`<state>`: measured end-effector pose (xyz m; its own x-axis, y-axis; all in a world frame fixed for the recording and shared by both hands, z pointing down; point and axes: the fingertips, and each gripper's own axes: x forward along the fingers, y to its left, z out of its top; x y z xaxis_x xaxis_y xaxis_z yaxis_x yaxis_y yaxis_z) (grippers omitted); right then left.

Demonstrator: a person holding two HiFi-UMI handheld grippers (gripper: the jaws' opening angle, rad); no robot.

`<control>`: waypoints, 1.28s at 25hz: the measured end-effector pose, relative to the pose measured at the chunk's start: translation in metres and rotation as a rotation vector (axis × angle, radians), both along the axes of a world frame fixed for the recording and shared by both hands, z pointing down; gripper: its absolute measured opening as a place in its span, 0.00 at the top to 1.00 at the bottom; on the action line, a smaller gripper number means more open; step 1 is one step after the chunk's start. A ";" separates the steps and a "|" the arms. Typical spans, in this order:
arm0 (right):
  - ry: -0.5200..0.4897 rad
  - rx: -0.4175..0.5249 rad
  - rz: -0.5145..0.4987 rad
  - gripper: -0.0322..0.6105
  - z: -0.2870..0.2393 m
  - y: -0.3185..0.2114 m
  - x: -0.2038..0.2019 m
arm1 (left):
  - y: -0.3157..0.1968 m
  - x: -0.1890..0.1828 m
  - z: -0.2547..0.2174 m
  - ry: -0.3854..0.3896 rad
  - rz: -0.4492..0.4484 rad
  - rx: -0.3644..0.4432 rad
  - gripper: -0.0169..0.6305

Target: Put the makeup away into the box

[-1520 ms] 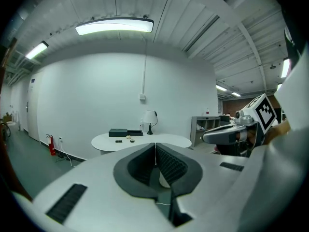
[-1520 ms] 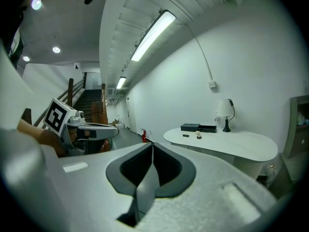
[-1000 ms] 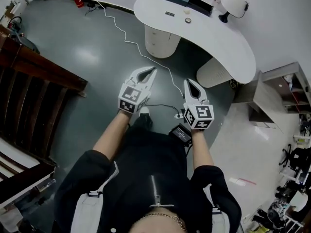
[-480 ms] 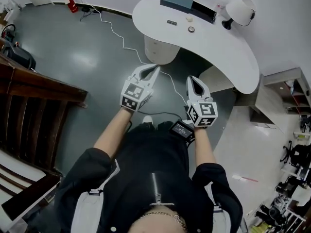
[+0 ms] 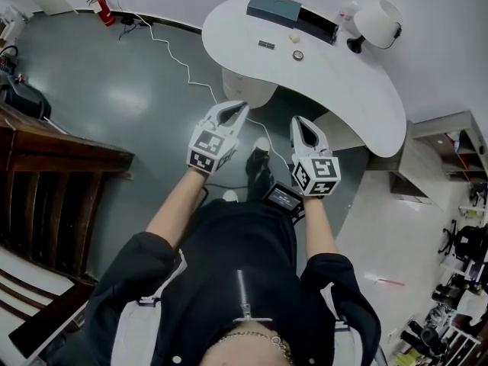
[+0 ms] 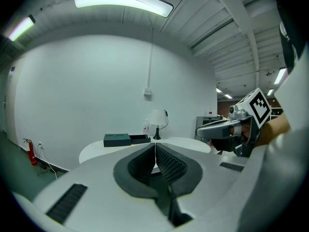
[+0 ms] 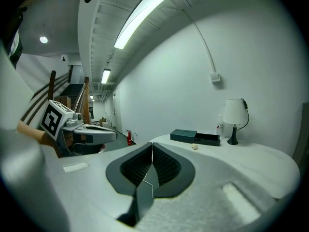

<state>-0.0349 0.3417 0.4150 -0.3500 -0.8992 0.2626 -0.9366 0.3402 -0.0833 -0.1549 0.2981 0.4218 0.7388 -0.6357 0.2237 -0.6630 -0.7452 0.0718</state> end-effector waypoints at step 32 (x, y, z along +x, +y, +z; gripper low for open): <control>0.069 -0.054 -0.134 0.94 0.014 -0.381 0.127 | -0.341 0.115 0.015 -0.057 -0.111 -0.058 0.95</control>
